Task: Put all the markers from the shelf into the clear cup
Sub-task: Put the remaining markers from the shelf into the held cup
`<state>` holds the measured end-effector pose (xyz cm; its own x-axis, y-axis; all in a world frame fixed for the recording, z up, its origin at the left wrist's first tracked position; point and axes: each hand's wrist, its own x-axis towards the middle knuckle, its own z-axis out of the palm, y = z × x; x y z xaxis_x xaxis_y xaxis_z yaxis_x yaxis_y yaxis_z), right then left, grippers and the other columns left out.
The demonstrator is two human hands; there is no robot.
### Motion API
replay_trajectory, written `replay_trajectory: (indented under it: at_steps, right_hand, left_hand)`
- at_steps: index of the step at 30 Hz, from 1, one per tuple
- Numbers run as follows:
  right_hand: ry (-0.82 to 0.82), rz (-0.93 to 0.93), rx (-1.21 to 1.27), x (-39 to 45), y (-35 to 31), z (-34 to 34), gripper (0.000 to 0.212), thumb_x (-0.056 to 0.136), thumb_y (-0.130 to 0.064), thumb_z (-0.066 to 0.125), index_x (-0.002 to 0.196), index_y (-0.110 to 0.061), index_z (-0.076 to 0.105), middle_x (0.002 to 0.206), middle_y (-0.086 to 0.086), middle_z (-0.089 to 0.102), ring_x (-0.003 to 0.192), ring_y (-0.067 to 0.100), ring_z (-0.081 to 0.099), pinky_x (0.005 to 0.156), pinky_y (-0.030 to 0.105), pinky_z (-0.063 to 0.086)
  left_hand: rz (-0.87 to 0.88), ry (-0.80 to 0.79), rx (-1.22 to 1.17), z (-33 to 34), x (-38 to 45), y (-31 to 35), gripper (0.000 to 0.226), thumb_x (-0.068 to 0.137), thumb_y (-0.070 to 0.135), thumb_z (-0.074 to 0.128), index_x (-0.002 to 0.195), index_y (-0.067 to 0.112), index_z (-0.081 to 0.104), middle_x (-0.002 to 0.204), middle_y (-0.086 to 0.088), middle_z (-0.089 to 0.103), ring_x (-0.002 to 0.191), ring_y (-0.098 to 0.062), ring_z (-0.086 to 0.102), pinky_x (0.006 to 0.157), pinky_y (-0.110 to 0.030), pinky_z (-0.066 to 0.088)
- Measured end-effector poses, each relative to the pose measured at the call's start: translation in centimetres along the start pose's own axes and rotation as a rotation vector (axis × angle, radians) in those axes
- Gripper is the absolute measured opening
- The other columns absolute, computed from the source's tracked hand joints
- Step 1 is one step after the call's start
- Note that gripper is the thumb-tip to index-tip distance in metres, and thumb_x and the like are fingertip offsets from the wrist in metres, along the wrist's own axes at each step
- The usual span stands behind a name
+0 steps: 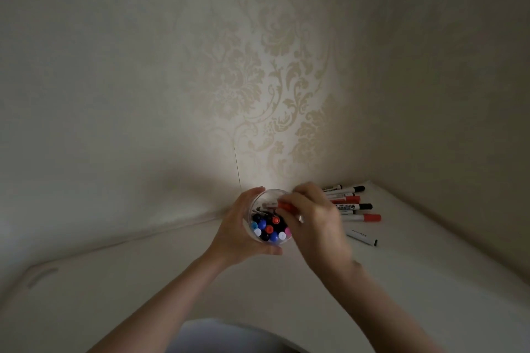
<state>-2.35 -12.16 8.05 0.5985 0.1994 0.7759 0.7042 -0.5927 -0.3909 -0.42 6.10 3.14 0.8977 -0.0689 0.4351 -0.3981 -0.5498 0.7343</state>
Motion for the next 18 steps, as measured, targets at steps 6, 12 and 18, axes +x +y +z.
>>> replay_trajectory:
  at_steps: [6,12,18]
  right_hand:
    - [0.060,0.109,-0.049,-1.3,4.2,-1.6,0.026,0.079,-0.015,0.070,0.105,-0.021,0.068,0.097,-0.003,0.068,0.073,0.014,0.064,0.064,0.029,0.054]
    - [-0.542,0.673,-0.602,-6.2,15.5,-2.5,0.051,0.091,-0.048,0.048,0.135,-0.023,0.042,0.136,0.003,0.048,0.123,0.027,0.045,0.099,0.045,0.039]
    - [-0.234,0.492,-0.258,-6.1,14.7,-2.8,0.018,0.084,-0.014,0.070,0.101,-0.014,0.071,0.092,0.004,0.064,0.074,0.015,0.058,0.066,0.020,0.045]
  left_hand:
    - [-0.019,0.016,-0.028,-0.6,-0.1,-0.4,0.113,0.037,0.042,0.100,0.134,0.045,0.042,0.132,0.025,0.053,0.126,-0.006,0.056,0.104,-0.039,0.054]
    - [-0.041,-0.022,-0.046,-0.4,-0.1,0.0,0.110,0.038,0.038,0.098,0.133,0.049,0.043,0.129,0.035,0.050,0.125,0.007,0.051,0.105,-0.031,0.051]
    - [-0.046,-0.025,-0.022,-0.7,-0.1,-0.2,0.112,0.040,0.040,0.099,0.136,0.047,0.041,0.133,0.035,0.048,0.127,0.005,0.049,0.108,-0.036,0.050]
